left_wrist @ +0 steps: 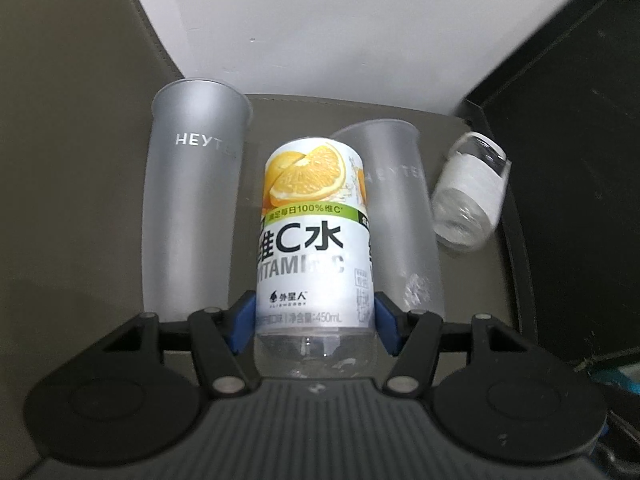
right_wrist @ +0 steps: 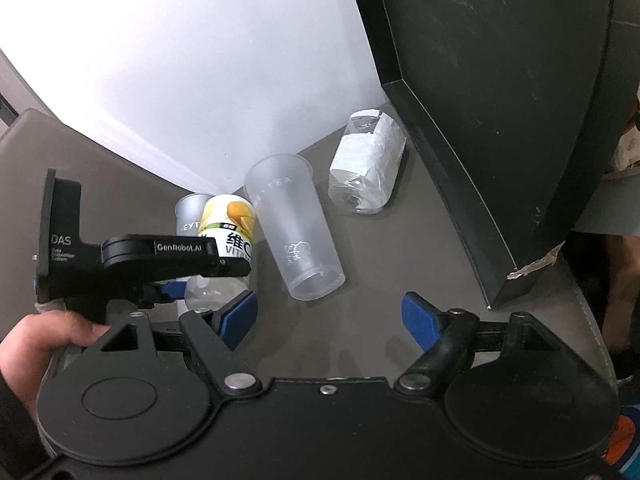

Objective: Flip cup upright
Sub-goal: 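Lift the container with the left gripper while the right gripper approaches it, then grasp the container with the right gripper while the left gripper releases it, then rotate the container rim-up with the right gripper and lower it onto the seat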

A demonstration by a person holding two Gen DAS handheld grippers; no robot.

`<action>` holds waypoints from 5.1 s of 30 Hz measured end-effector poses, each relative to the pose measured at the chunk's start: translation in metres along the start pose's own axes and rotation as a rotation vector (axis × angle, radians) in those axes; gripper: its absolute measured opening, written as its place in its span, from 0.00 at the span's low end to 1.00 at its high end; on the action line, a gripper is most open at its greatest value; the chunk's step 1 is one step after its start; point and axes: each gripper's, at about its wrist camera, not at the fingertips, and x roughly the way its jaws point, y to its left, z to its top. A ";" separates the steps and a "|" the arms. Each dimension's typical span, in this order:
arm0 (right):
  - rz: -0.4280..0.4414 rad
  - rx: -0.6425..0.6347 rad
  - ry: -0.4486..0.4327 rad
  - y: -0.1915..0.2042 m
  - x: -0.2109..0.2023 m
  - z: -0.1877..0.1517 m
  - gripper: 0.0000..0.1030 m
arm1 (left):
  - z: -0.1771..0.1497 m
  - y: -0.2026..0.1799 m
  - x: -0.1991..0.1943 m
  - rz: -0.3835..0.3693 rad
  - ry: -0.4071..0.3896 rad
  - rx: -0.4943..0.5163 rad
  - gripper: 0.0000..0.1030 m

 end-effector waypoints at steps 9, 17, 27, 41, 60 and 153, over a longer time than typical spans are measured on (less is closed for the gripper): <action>0.055 0.061 -0.004 -0.004 -0.008 -0.001 0.77 | -0.018 -0.014 -0.031 -0.035 -0.018 0.101 0.59; 0.142 0.212 0.026 -0.022 -0.006 -0.003 0.80 | -0.039 -0.024 -0.061 -0.055 -0.039 0.170 0.59; 0.411 0.462 0.093 -0.035 0.010 -0.009 1.00 | -0.076 -0.031 -0.095 -0.086 -0.045 0.259 0.59; 0.556 0.474 0.131 -0.026 0.007 -0.019 1.00 | -0.127 -0.055 -0.134 -0.117 -0.072 0.418 0.59; 0.521 0.329 0.154 -0.001 -0.009 -0.036 0.58 | -0.157 -0.050 -0.157 -0.073 -0.024 0.395 0.59; -0.150 -0.508 -0.056 0.083 -0.014 -0.079 0.60 | -0.095 -0.023 -0.065 -0.179 0.030 0.077 0.59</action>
